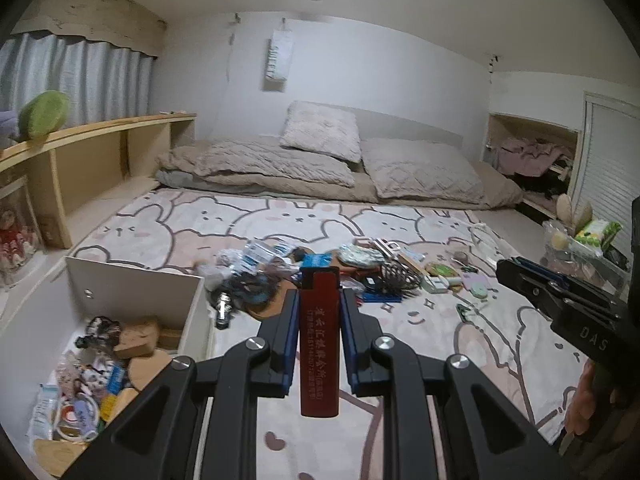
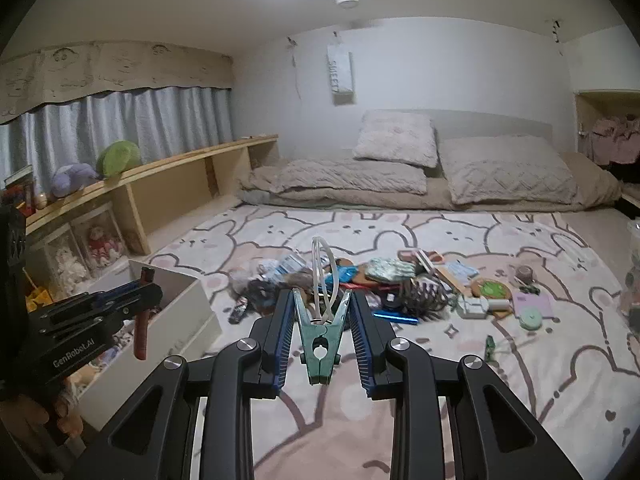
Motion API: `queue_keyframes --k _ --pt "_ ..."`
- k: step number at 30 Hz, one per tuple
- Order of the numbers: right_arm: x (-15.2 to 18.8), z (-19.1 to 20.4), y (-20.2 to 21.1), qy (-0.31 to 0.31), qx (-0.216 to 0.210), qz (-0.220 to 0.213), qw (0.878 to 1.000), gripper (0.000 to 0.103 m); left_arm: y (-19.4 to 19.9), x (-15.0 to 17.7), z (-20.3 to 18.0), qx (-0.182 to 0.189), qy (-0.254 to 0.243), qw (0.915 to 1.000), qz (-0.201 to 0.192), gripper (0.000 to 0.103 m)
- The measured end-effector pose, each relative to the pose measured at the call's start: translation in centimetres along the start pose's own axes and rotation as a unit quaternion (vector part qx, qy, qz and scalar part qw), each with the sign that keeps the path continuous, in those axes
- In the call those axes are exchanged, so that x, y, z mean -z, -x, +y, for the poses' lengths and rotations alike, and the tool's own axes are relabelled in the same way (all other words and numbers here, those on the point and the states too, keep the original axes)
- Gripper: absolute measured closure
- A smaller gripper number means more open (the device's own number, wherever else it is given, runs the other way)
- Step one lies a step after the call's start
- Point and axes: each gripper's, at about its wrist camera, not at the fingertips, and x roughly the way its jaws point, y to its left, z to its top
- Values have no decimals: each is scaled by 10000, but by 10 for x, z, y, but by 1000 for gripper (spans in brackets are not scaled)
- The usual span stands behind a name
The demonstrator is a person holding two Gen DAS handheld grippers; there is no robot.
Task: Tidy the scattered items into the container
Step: 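Carry the lighter and clip with both tools over the open white box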
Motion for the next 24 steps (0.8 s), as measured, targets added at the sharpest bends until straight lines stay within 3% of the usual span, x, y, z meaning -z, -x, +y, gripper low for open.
queue_keyframes --k 24 --pt "-13 68 -35 327 -783 156 9963 74 37 4 83 -756 484 9959 -63 83"
